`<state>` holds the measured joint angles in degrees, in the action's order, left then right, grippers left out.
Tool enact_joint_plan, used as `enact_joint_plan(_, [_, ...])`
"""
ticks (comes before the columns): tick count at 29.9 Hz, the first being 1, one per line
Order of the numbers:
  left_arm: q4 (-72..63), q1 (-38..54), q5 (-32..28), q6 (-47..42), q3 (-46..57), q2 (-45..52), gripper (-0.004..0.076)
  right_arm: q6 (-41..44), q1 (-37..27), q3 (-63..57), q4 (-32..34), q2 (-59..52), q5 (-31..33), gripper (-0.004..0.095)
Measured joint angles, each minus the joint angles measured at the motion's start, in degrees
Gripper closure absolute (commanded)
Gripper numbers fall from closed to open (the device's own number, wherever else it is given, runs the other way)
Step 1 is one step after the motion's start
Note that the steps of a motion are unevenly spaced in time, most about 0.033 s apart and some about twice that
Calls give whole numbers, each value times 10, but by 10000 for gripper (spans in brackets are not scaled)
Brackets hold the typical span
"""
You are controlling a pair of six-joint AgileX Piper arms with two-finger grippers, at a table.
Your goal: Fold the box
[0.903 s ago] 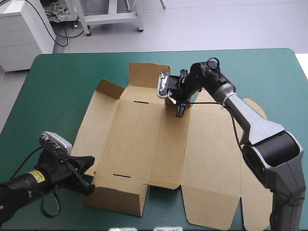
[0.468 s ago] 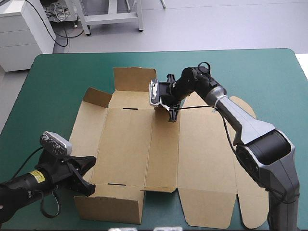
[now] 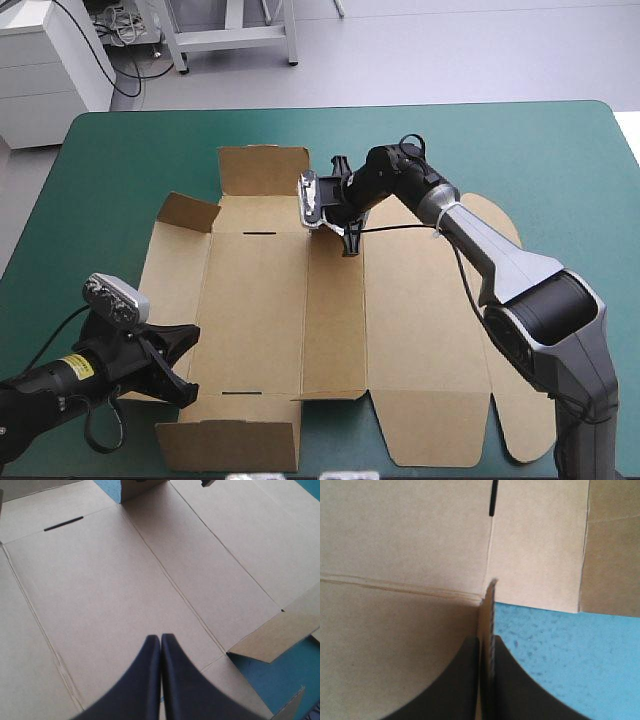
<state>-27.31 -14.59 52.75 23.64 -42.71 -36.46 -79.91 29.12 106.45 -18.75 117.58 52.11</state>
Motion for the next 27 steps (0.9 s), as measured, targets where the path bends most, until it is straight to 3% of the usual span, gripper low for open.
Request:
enact_joint_plan(4, [0,0,0,7,0,0,732,0,0,1,1,0,-3,310])
enact_joint_plan(6, [0,0,0,12,0,0,732,5,0,2,1,0,-4,244])
enact_joint_plan(15, [0,0,0,16,0,0,732,118,0,2,27,-19,-9,280])
enact_joint_plan(23, [1,0,-6,16,0,0,732,220,0,3,44,-116,-4,280])
enact_joint_plan(27, [3,0,-6,16,0,0,732,289,0,4,86,-160,16,280])
